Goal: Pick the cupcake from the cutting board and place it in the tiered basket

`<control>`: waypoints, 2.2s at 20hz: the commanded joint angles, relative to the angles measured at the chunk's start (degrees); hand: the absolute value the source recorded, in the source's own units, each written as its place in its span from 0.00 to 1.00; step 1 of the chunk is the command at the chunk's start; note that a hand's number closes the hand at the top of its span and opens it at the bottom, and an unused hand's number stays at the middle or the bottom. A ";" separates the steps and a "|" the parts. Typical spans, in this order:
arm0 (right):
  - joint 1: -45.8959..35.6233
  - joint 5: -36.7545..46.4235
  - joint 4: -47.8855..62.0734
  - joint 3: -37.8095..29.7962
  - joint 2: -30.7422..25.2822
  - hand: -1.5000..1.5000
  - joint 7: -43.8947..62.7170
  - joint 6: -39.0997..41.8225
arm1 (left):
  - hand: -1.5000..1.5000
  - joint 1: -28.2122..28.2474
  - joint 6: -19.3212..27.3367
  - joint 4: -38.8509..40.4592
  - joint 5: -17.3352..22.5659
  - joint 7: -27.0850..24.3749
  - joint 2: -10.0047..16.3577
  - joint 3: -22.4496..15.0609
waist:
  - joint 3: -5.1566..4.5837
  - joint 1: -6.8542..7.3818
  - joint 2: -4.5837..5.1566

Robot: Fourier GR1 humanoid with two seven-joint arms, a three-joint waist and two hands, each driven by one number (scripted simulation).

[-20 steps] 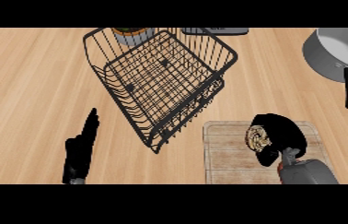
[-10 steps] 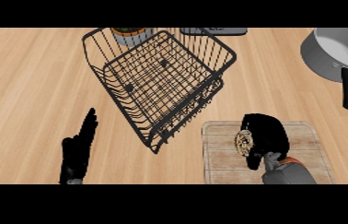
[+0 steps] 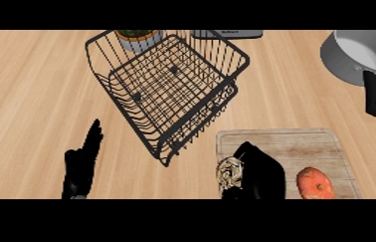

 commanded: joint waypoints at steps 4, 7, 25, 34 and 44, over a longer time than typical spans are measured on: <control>-0.33 11.95 -16.74 9.52 1.43 1.00 17.49 -8.72 | 0.50 1.82 -0.13 0.02 0.38 -0.47 0.45 0.67 | -0.08 -0.93 -0.67; -4.61 20.58 -21.53 12.25 1.44 1.00 18.76 -3.14 | 0.50 0.90 0.27 -1.17 -0.16 1.61 0.18 -0.06 | -0.21 -0.86 -0.79; -16.97 27.52 -24.69 8.35 1.39 1.00 21.88 10.74 | 0.50 -0.03 -0.89 0.31 -0.97 -1.09 0.23 -0.98 | -0.24 2.67 1.06; -27.70 18.06 -18.36 -1.56 1.45 1.00 21.89 13.35 | 0.50 -0.91 -1.01 1.21 -1.03 -1.05 -1.36 -2.19 | -0.17 4.16 1.40; -41.23 8.44 0.20 -9.86 1.45 1.00 21.88 10.63 | 0.50 -2.82 -0.88 1.10 -1.57 -0.10 -1.61 -2.52 | -0.07 5.10 1.46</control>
